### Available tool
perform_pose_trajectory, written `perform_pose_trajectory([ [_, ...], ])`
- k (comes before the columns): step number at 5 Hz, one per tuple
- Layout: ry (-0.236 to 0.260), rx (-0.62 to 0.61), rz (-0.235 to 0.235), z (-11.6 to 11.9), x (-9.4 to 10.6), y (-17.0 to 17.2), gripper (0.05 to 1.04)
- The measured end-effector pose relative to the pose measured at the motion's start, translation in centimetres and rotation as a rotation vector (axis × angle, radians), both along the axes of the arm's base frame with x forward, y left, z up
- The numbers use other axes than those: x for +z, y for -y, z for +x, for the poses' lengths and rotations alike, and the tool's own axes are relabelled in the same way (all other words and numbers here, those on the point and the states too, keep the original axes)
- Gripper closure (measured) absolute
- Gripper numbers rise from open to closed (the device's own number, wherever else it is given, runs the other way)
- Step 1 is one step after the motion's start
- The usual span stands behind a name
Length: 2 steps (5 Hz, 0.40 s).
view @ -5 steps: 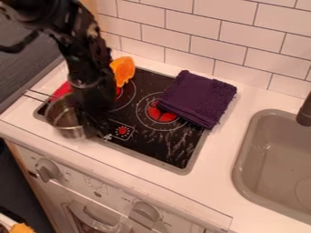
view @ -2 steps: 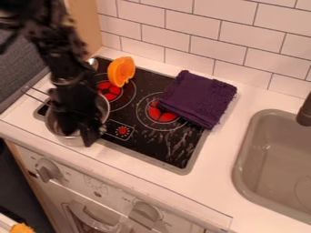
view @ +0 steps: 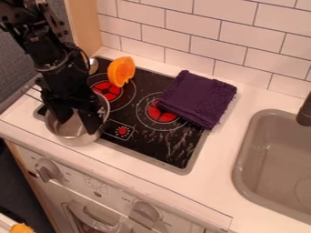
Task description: Move the silver pan on the bottom left corner of the burner
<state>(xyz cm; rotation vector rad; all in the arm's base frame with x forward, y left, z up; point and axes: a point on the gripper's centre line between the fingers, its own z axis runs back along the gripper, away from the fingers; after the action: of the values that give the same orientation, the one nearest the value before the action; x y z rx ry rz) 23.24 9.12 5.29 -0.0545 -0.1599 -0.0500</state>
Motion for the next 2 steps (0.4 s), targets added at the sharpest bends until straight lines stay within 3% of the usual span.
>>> perform_pose_trajectory([
  [2,-0.042,-0.089,0.109,0.71,1.08,0.61,0.082],
])
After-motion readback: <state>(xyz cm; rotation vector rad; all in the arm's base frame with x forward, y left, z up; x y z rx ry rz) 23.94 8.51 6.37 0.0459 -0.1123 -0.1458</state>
